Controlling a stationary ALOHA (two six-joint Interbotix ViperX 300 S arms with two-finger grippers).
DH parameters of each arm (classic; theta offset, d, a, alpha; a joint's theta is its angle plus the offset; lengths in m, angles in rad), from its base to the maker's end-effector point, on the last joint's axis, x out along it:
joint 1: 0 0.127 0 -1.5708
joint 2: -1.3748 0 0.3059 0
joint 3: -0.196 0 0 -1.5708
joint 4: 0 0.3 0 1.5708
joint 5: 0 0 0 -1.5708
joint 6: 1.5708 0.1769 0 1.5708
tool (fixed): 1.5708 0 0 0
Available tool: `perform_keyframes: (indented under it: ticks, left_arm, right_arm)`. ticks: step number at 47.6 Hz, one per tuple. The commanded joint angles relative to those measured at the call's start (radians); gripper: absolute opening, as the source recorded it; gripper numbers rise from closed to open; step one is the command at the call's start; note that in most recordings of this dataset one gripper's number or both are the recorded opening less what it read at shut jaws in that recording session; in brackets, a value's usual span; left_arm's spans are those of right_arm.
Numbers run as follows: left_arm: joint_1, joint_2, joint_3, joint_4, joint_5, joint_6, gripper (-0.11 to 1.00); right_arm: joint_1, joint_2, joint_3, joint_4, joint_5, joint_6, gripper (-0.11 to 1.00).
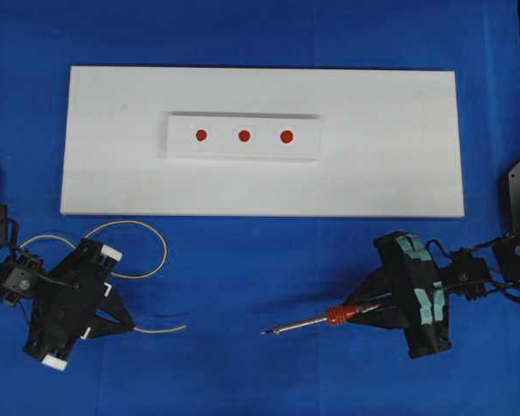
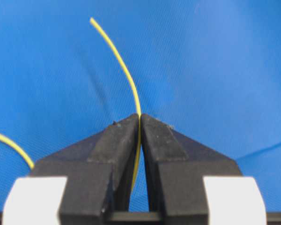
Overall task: Touch the tip of the soldering iron to the tip of the solder at the mark.
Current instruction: 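Close the left gripper on the solder wire and the right on the iron handle, then lift both tools and raise them above the red-dot strip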
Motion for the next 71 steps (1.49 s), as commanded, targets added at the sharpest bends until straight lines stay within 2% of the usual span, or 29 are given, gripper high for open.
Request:
perform_keyframes:
  ticks: [1, 6, 11, 19, 26, 31, 41, 50, 57, 71]
  left_arm:
    - [-0.002, -0.087, -0.074, -0.002, 0.156, -0.002, 0.02]
    - [-0.005, -0.146, -0.137, 0.000, 0.313, -0.002, 0.02]
    - [-0.005, -0.192, -0.193, 0.000, 0.442, -0.003, 0.02]
    - [-0.003, -0.210, -0.249, 0.003, 0.563, -0.020, 0.02]
    - [0.018, -0.198, -0.278, 0.017, 0.627, -0.086, 0.02]
    - [0.058, -0.193, -0.287, 0.017, 0.655, -0.103, 0.02]
    - [0.207, -0.190, -0.305, 0.017, 0.686, -0.104, 0.02]
    - [0.365, -0.190, -0.316, 0.025, 0.703, -0.077, 0.02]
    - [0.466, -0.189, -0.321, 0.031, 0.698, -0.026, 0.02]
    - [0.626, -0.189, -0.327, 0.029, 0.686, 0.064, 0.02]
  right_arm:
    - [-0.012, -0.109, -0.048, 0.000, 0.138, -0.032, 0.06]
    - [-0.029, -0.198, -0.103, -0.002, 0.325, -0.071, 0.06]
    - [-0.048, -0.250, -0.156, -0.009, 0.485, -0.081, 0.06]
    - [-0.081, -0.276, -0.218, -0.035, 0.652, -0.081, 0.06]
    - [-0.110, -0.275, -0.233, -0.048, 0.693, -0.081, 0.06]
    - [-0.150, -0.275, -0.236, -0.061, 0.712, -0.081, 0.06]
    - [-0.284, -0.275, -0.256, -0.095, 0.815, -0.080, 0.06]
    - [-0.417, -0.273, -0.264, -0.149, 0.854, -0.078, 0.06]
    - [-0.531, -0.265, -0.275, -0.199, 0.859, -0.078, 0.06]
    - [-0.669, -0.242, -0.301, -0.284, 0.868, -0.078, 0.06]
